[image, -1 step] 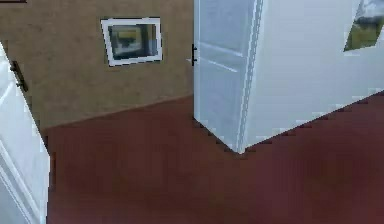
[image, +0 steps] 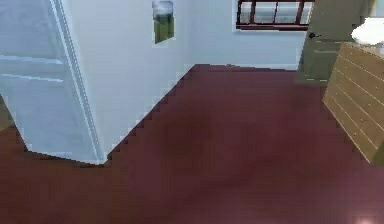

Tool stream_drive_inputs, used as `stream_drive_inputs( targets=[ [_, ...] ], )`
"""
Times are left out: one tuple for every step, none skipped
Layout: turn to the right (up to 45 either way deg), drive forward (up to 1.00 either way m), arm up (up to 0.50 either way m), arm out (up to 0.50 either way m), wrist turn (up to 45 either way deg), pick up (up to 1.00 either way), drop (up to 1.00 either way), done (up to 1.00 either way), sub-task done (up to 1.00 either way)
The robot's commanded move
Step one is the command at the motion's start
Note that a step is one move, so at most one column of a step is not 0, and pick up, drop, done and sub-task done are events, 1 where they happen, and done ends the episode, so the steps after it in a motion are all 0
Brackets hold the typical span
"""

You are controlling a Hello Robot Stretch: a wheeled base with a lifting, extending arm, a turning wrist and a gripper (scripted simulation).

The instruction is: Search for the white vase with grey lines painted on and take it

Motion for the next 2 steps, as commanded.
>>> stream_drive_inputs(
  targets=[
    [30.0, 0.0, 0.0, 0.0, 0.0, 0.0, 0.0, 0.0, 0.0],
    [0.0, 1.0, 0.0, 0.0, 0.0, 0.0, 0.0, 0.0, 0.0]
  ],
)
